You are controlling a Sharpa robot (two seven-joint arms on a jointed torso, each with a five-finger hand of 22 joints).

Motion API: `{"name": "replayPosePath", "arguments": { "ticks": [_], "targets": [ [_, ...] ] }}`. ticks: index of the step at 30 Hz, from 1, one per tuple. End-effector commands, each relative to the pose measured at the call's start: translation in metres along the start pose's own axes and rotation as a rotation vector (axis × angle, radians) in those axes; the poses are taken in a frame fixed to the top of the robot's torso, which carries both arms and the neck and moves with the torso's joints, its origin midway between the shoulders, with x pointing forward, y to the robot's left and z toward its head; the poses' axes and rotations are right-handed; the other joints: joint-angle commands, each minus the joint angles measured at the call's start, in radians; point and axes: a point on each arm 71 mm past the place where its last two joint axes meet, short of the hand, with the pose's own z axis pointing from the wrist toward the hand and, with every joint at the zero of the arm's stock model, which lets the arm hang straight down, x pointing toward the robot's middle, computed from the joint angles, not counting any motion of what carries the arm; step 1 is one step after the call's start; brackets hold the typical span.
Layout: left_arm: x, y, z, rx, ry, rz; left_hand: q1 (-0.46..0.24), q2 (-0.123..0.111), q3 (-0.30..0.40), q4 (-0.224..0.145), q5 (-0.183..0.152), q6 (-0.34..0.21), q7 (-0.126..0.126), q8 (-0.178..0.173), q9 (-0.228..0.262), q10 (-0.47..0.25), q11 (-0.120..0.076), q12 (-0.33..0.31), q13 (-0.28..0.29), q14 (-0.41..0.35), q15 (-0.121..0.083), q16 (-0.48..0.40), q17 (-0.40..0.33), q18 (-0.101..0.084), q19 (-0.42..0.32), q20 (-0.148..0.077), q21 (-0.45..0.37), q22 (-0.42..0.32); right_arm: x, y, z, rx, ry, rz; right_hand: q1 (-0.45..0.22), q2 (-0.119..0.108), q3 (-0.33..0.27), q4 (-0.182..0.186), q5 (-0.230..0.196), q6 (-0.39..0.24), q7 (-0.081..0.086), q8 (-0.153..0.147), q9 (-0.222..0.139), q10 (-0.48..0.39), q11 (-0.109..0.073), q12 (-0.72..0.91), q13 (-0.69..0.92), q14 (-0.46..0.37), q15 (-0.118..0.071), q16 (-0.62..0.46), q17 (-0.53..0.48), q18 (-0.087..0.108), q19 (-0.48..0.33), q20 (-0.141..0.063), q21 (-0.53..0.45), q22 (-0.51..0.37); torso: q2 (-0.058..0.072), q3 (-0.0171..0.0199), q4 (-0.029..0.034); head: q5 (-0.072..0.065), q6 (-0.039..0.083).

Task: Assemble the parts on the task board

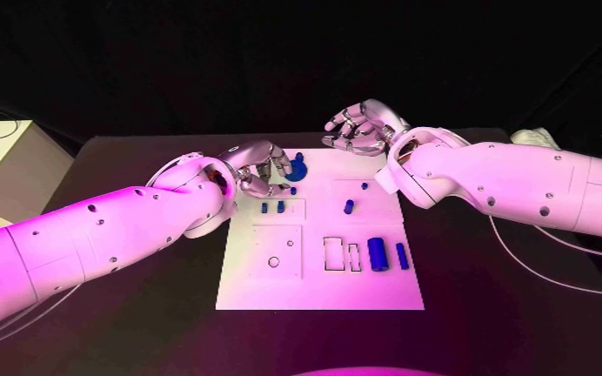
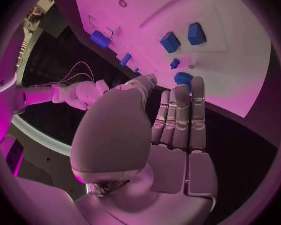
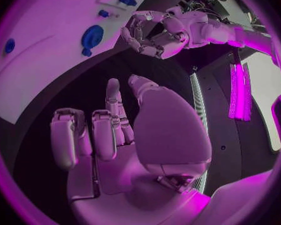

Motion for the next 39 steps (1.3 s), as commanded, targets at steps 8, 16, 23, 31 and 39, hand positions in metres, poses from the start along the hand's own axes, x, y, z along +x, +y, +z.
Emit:
{"name": "replayPosePath", "arguments": {
  "ticks": [8, 16, 23, 31, 39],
  "targets": [
    [0.010, -0.006, 0.014, -0.017, 0.096, 0.156, 0.020, 0.015, -0.008, 0.002, 0.001, 0.049, -0.010, -0.020, -0.029, 0.023, -0.008, -0.007, -0.024, 0.053, -0.001, 0.096, 0.034, 0.012, 0.021, -0.003, 0.039, 0.029, 0.002, 0.004, 0.000, -0.031, -0.003, 0.002, -0.006, -0.018, 0.018, -0.001, -0.002, 0.003, 0.004, 0.004, 0.002, -0.003, 0.004, -0.040, -0.042, 0.062, 0.000, -0.005, 0.105, 0.020, 0.062, 0.000, -0.006, 0.214, 0.000, 0.0010, -0.0013, 0.002, -0.001],
    [0.018, -0.007, 0.022, -0.032, 0.142, 0.199, 0.030, 0.016, 0.005, 0.001, 0.001, 0.079, -0.011, -0.040, -0.048, 0.043, -0.010, -0.014, -0.040, 0.094, -0.003, 0.169, 0.083, 0.006, 0.042, -0.002, 0.090, 0.081, 0.003, 0.005, 0.000, -0.033, -0.001, 0.003, -0.010, -0.020, 0.022, -0.001, -0.002, 0.002, 0.005, 0.003, 0.003, -0.002, 0.006, -0.056, -0.058, 0.062, 0.001, -0.005, 0.105, 0.020, 0.062, 0.001, -0.005, 0.215, 0.000, 0.0011, -0.0010, -0.001, -0.001],
    [0.022, -0.010, 0.026, -0.027, 0.143, 0.210, 0.033, 0.015, 0.011, 0.000, 0.001, 0.086, -0.011, -0.048, -0.053, 0.049, -0.009, -0.020, -0.047, 0.104, -0.002, 0.189, 0.094, 0.002, 0.052, -0.002, 0.112, 0.105, 0.004, 0.006, 0.000, -0.034, 0.000, 0.004, -0.011, -0.020, 0.023, -0.001, -0.002, 0.001, 0.006, 0.003, 0.003, -0.002, 0.007, -0.061, -0.064, 0.062, 0.002, -0.005, 0.105, 0.020, 0.062, 0.001, -0.005, 0.215, 0.001, 0.0015, -0.0009, -0.003, -0.001],
    [0.023, -0.012, 0.030, -0.026, 0.144, 0.210, 0.040, 0.018, 0.022, -0.004, 0.001, 0.098, -0.010, -0.057, -0.059, 0.063, -0.010, -0.026, -0.054, 0.119, -0.003, 0.217, 0.109, -0.002, 0.068, -0.001, 0.144, 0.141, 0.004, 0.006, 0.000, -0.035, 0.004, 0.005, -0.013, -0.020, 0.023, 0.000, -0.001, 0.002, 0.006, 0.003, 0.003, -0.002, 0.007, -0.065, -0.068, 0.062, 0.002, -0.005, 0.105, 0.020, 0.063, 0.001, -0.005, 0.215, 0.000, 0.0011, 0.0004, -0.007, -0.006],
    [0.024, -0.012, 0.031, -0.028, 0.151, 0.207, 0.049, 0.024, 0.036, -0.010, 0.000, 0.108, -0.009, -0.062, -0.063, 0.072, -0.010, -0.032, -0.060, 0.124, -0.003, 0.233, 0.113, -0.005, 0.073, -0.001, 0.162, 0.160, 0.005, 0.007, 0.000, -0.034, 0.008, 0.006, -0.015, -0.020, 0.023, 0.001, -0.001, 0.002, 0.006, 0.003, 0.003, 0.000, 0.007, -0.067, -0.070, 0.062, 0.002, -0.005, 0.105, 0.020, 0.063, 0.002, -0.005, 0.215, 0.000, 0.0010, 0.0005, -0.009, -0.007]
  ]
}}
